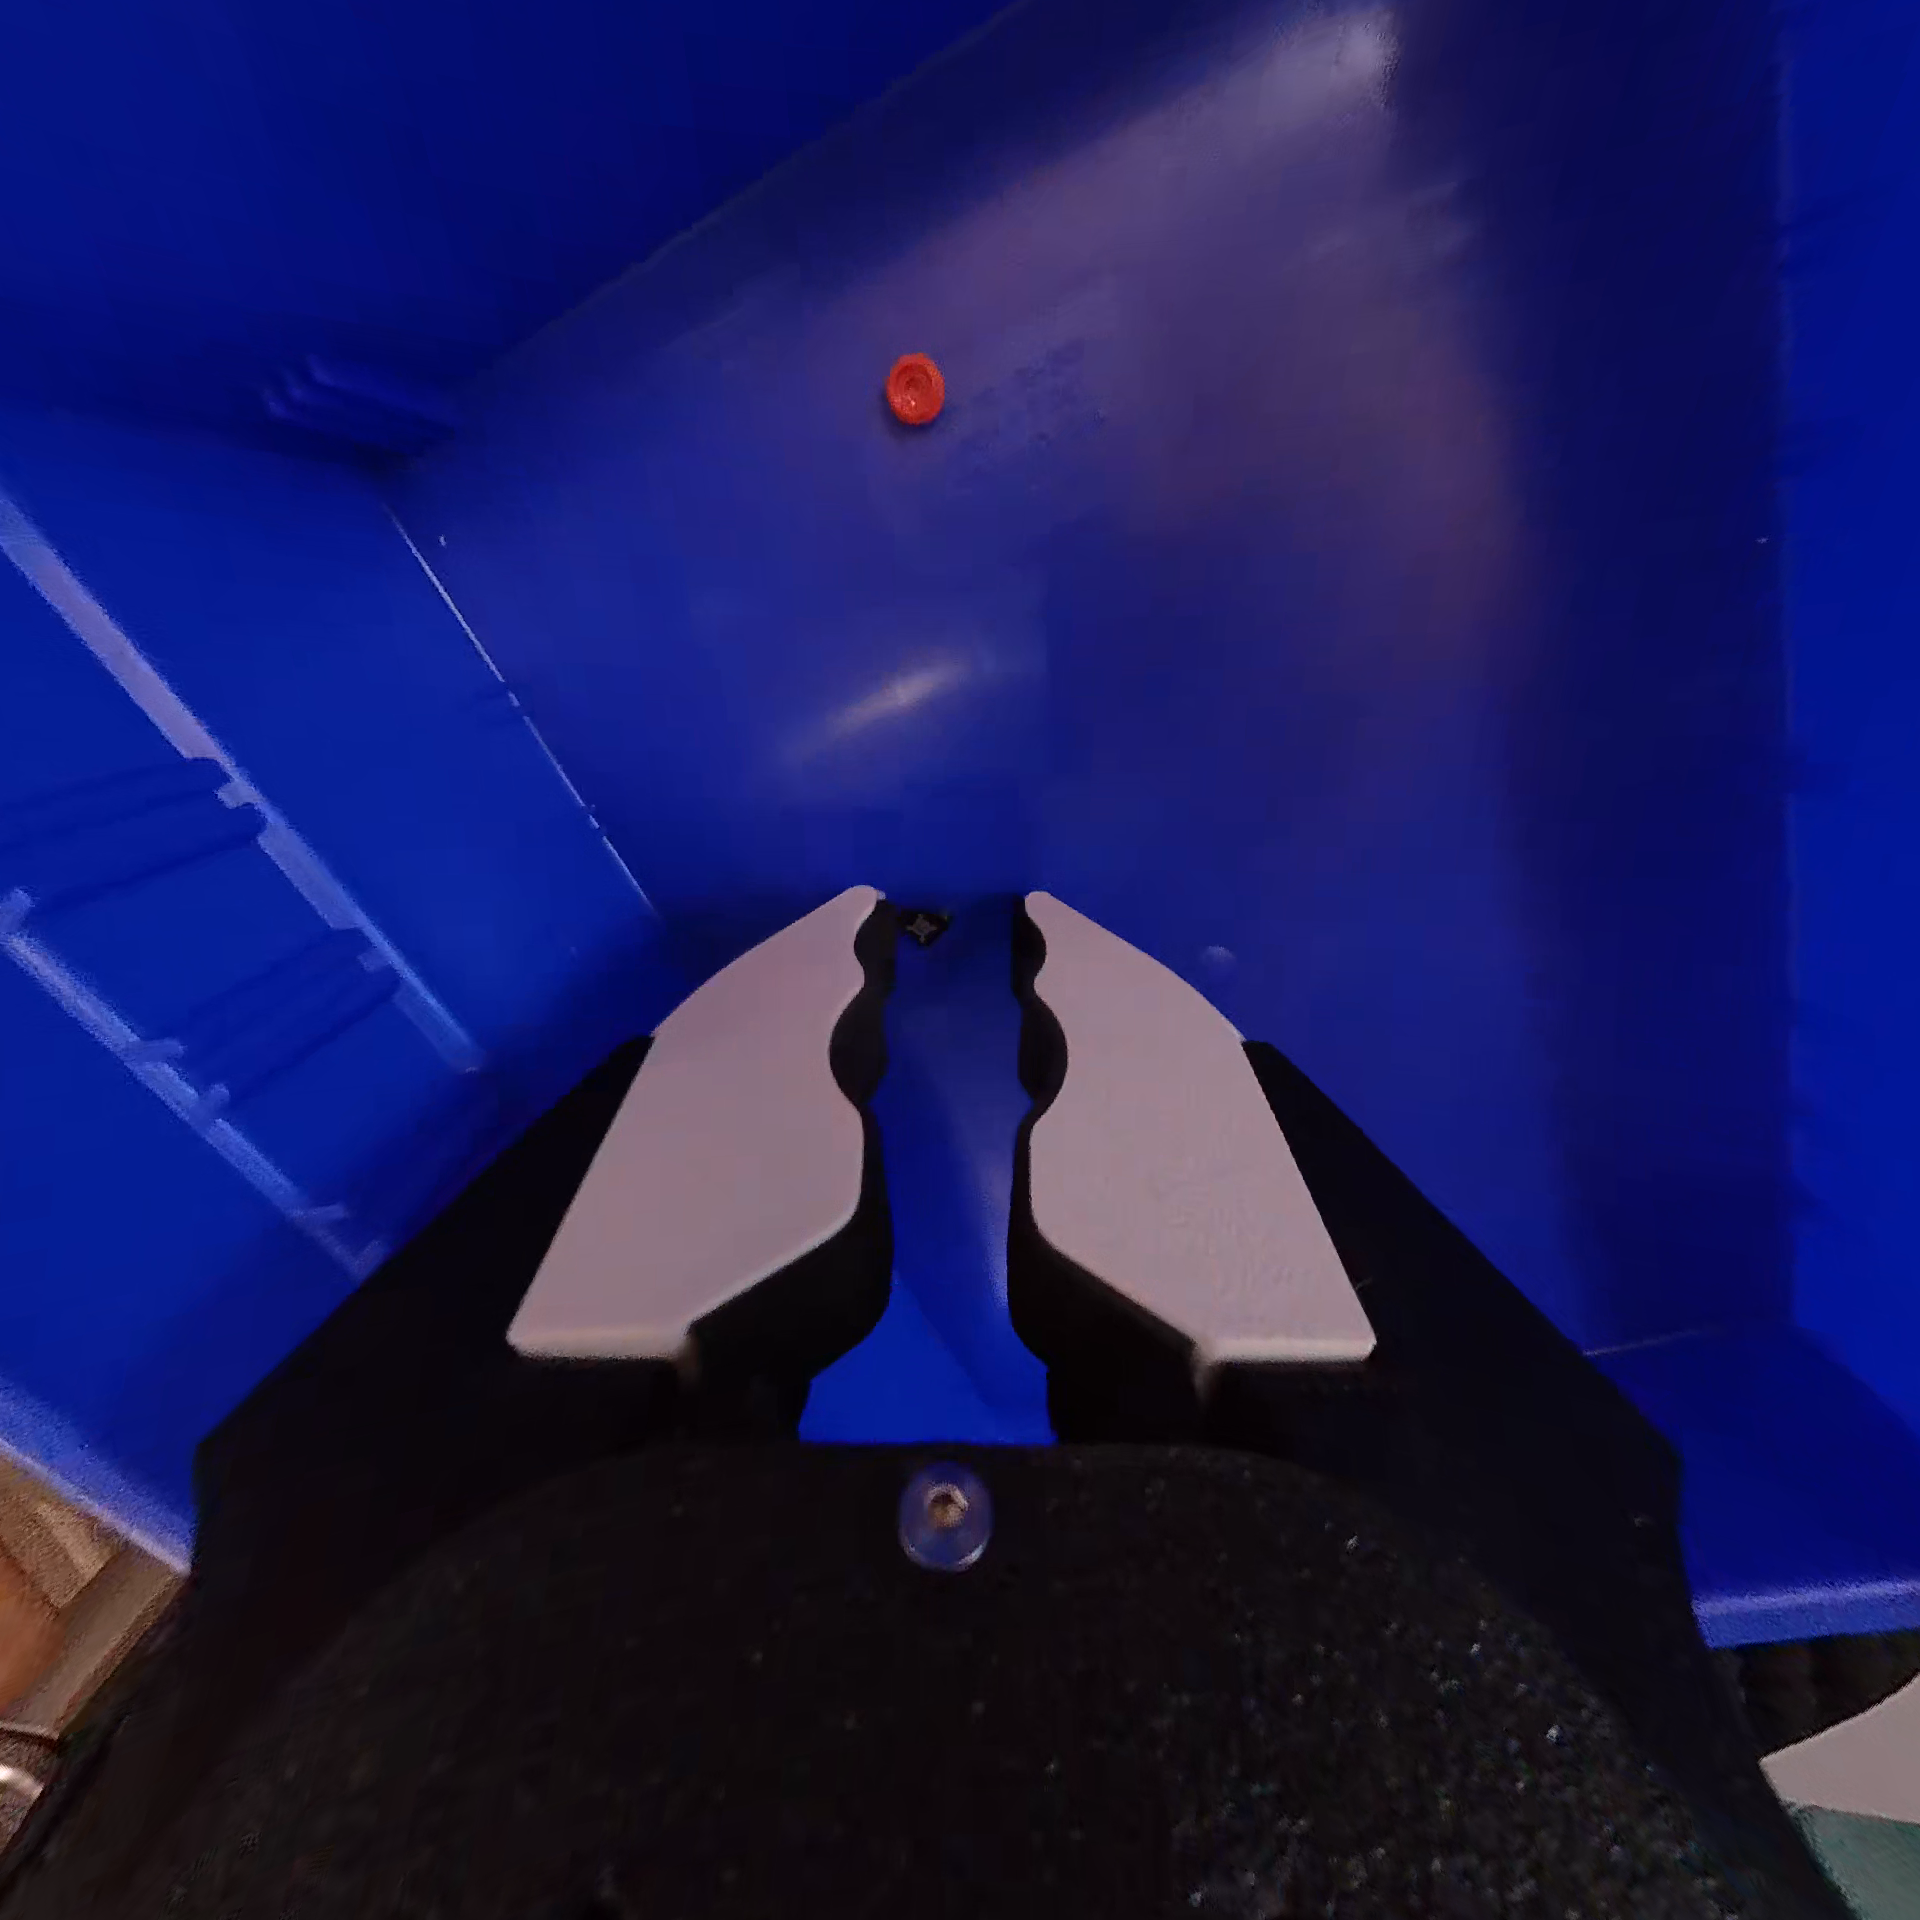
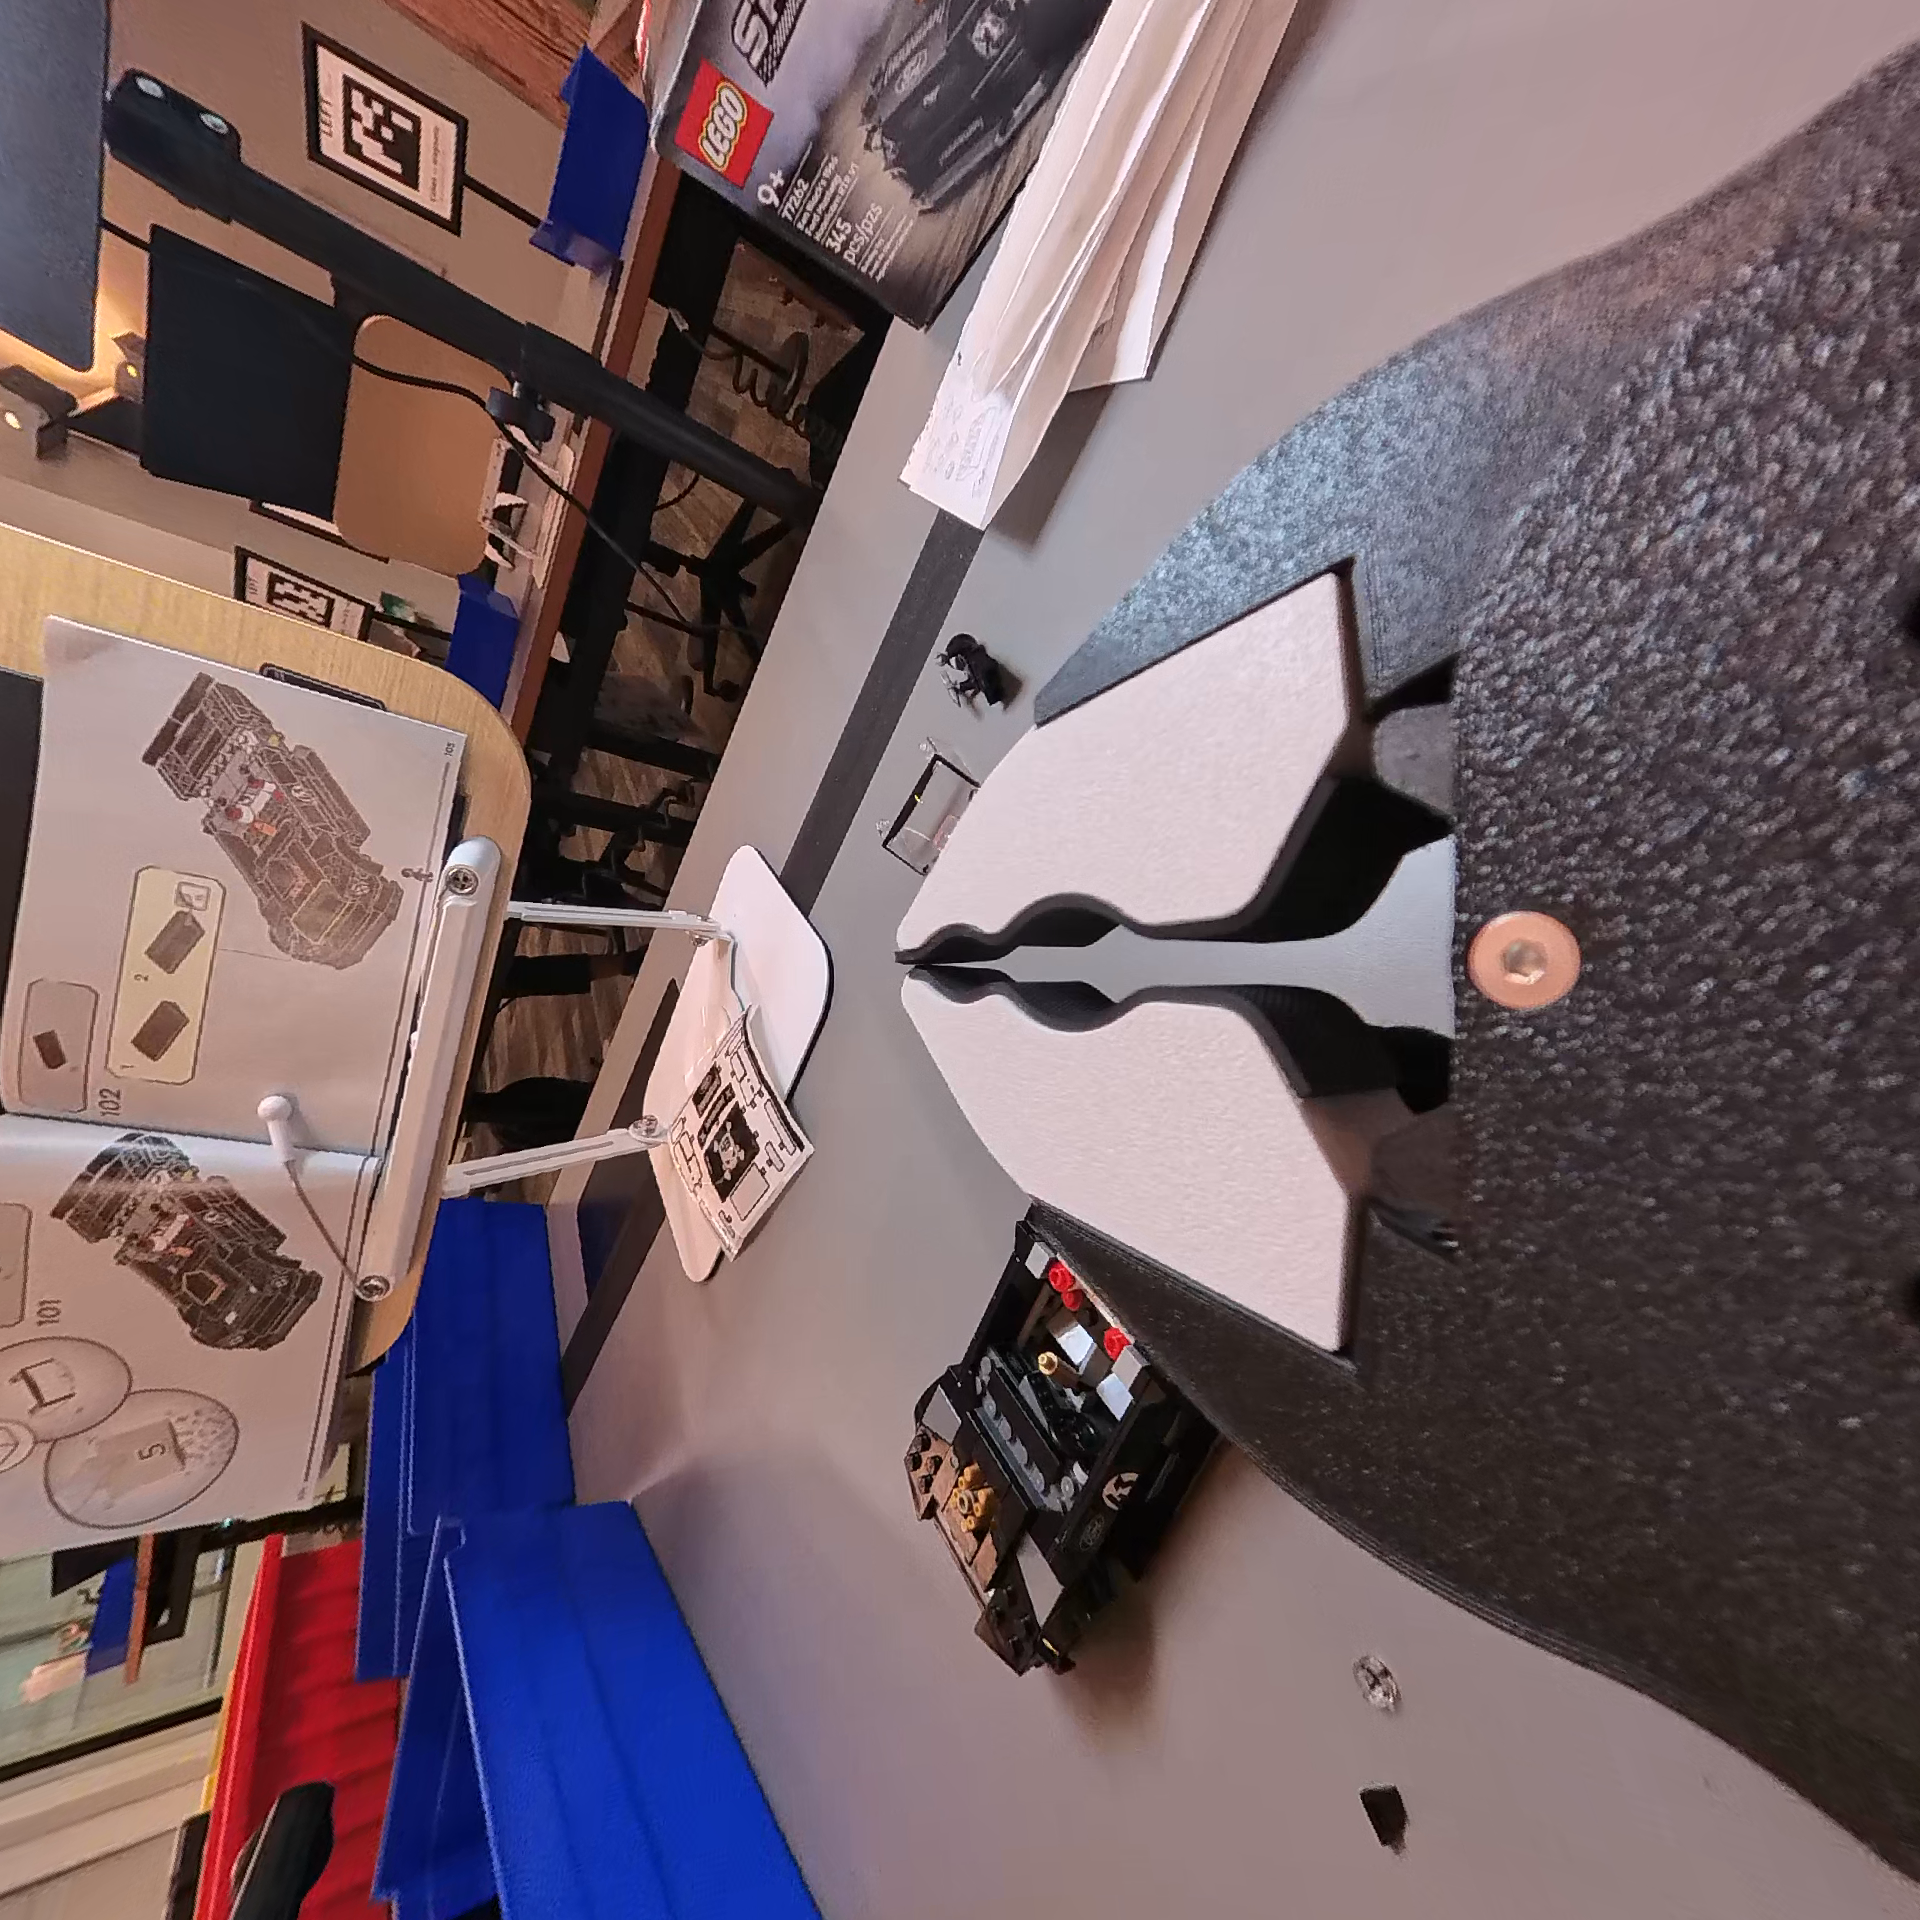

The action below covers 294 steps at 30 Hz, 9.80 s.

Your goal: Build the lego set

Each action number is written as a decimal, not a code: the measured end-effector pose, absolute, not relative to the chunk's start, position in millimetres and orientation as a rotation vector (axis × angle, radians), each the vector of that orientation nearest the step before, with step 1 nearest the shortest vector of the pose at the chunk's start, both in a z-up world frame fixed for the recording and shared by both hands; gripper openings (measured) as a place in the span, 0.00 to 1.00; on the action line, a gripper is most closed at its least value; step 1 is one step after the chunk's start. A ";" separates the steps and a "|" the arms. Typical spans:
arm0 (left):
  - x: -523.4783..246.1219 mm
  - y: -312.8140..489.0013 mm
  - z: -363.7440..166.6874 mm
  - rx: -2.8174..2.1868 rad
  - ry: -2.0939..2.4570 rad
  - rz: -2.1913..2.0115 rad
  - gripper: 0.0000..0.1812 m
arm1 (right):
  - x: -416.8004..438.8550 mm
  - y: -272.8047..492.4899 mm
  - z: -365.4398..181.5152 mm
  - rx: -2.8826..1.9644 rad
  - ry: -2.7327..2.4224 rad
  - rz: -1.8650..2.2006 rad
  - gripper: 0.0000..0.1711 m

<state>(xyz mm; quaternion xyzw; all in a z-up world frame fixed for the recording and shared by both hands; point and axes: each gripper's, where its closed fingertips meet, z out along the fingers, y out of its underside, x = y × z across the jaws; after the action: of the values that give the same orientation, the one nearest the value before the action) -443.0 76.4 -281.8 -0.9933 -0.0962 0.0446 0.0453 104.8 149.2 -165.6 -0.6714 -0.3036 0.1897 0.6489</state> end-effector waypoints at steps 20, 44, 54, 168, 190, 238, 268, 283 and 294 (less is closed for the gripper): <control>-430.3 79.7 -278.9 -3.003 -0.186 0.084 0.04 | 107.6 149.6 -161.7 -1.515 -0.680 0.419 0.00; 16.6 21.8 -273.8 -2.350 1.327 -0.532 0.03 | 113.5 156.1 -167.9 -1.548 -0.664 0.401 0.00; 32.6 16.8 -282.0 -2.269 1.440 -0.579 0.14 | 113.6 157.3 -170.5 -1.557 -0.669 0.396 0.00; -400.1 169.2 -204.5 -2.289 -0.057 -0.030 0.04 | 113.1 160.7 -182.4 -1.634 -0.629 0.456 0.02; 16.0 26.2 -277.6 -2.135 1.366 -0.583 0.04 | 110.5 158.3 -182.6 -1.628 -0.655 0.442 0.02; -111.3 59.4 -133.2 -1.664 0.764 -0.268 0.13 | 102.1 155.2 -191.8 -1.636 -0.713 0.488 0.02; -278.2 23.0 -246.8 -2.225 0.938 0.288 0.14 | 129.0 163.3 -200.1 -1.706 -0.601 0.485 0.00; -86.0 58.1 -107.9 -1.602 0.713 -0.801 0.14 | 176.8 202.1 -180.0 -1.695 -0.476 0.352 0.03; -66.5 79.0 -180.6 -1.645 0.698 -1.031 0.06 | 316.6 340.4 -193.2 -1.949 -0.519 -0.033 0.10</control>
<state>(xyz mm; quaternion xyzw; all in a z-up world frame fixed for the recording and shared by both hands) -66.5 79.0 -180.6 -0.6843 0.2903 -0.4289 0.5133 316.6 340.4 -193.2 -0.8176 -0.2177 -0.0138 0.5328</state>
